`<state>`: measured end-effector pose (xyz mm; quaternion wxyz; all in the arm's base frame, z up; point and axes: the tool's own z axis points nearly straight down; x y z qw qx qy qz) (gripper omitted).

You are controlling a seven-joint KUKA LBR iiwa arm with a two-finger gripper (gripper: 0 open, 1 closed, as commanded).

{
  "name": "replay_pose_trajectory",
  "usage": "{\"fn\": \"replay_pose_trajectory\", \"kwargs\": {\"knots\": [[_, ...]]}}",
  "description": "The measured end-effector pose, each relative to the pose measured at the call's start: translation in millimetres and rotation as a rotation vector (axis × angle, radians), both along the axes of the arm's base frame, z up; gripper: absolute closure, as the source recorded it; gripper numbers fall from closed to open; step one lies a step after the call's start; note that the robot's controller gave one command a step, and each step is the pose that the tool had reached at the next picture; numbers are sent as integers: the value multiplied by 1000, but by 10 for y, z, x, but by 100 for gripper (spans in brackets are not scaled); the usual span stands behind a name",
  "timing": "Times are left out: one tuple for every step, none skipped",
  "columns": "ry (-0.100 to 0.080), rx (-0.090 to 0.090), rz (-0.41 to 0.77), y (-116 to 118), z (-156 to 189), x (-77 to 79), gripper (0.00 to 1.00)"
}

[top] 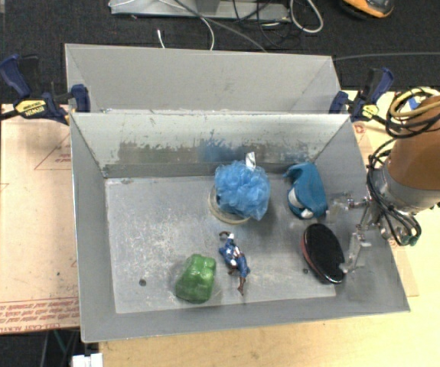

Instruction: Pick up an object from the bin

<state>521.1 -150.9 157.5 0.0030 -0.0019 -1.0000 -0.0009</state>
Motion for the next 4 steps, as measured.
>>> {"fn": "replay_pose_trajectory", "kwargs": {"knots": [[-7,-1,5,7,36,20,0],[-10,1,639,126,-470,-43,0],[-10,5,1212,135,-285,-403,0],[-16,11,1230,203,-457,-44,0]]}}
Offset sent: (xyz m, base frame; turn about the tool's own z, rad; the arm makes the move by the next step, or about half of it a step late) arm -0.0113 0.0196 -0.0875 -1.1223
